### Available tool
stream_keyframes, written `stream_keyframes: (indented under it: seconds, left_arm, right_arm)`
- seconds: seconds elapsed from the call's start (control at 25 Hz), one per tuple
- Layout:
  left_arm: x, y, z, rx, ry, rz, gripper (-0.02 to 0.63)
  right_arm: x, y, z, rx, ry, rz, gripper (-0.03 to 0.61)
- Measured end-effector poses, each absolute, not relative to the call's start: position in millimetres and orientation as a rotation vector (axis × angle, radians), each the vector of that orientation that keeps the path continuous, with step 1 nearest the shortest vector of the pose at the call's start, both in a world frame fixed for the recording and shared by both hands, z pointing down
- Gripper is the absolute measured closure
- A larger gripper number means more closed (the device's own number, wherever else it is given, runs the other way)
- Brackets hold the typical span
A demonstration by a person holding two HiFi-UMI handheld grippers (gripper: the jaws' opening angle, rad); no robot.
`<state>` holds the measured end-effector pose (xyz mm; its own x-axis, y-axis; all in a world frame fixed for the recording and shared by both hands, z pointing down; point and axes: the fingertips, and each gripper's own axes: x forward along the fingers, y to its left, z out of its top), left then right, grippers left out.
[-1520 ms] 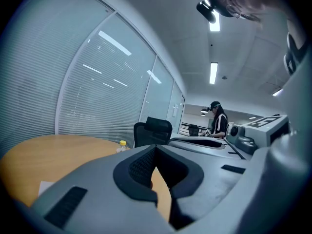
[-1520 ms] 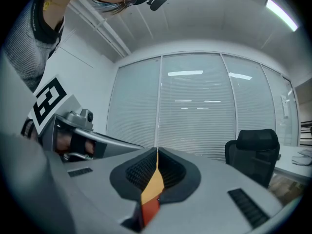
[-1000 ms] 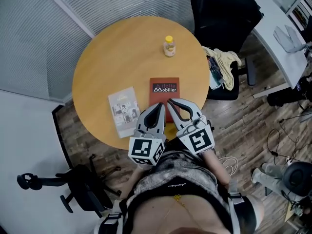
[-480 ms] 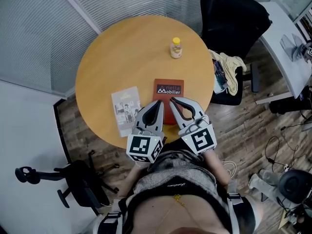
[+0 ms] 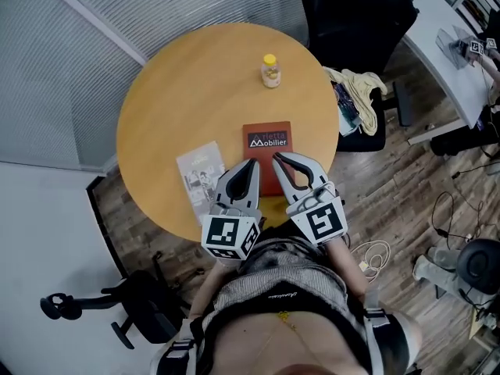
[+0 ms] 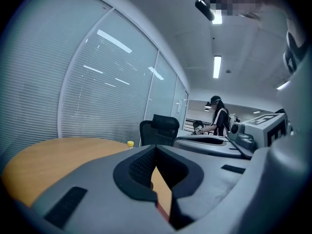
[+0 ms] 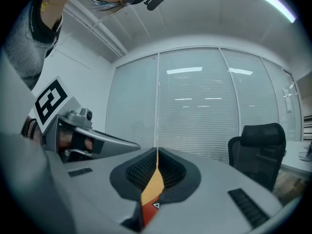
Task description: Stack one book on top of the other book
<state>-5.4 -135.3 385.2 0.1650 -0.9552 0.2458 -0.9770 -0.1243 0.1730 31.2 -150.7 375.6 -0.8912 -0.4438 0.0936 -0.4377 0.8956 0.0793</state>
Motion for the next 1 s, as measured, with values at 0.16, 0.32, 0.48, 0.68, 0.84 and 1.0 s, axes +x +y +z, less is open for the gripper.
stream_keyframes:
  seconds: [0.16, 0.32, 0.48, 0.68, 0.84, 1.0]
  left_arm:
    - [-8, -134, 389, 2.165, -1.824, 0.103, 0.594]
    - [-12, -135, 392, 2.175, -1.798, 0.104, 0.594]
    - [-14, -136, 398, 2.182, -1.771, 0.109, 0.594]
    - [-17, -135, 408, 2.186, -1.739, 0.129, 0.594]
    - [-19, -136, 417, 2.182, -1.715, 0.149, 0.594]
    - [-21, -138, 430, 2.175, -1.678, 0.167, 0.594]
  right_arm:
    - [30, -148, 380, 0.721, -2.924, -0.079, 0.554]
    - [29, -149, 383, 0.750, -2.907, -0.081, 0.554]
    - [29, -149, 387, 0.774, -2.894, -0.077, 0.555]
    - [31, -150, 397, 0.813, -2.850, -0.063, 0.555]
    - [35, -150, 408, 0.833, -2.805, -0.059, 0.555]
    - [39, -150, 422, 0.884, -2.765, 0.018, 0.554]
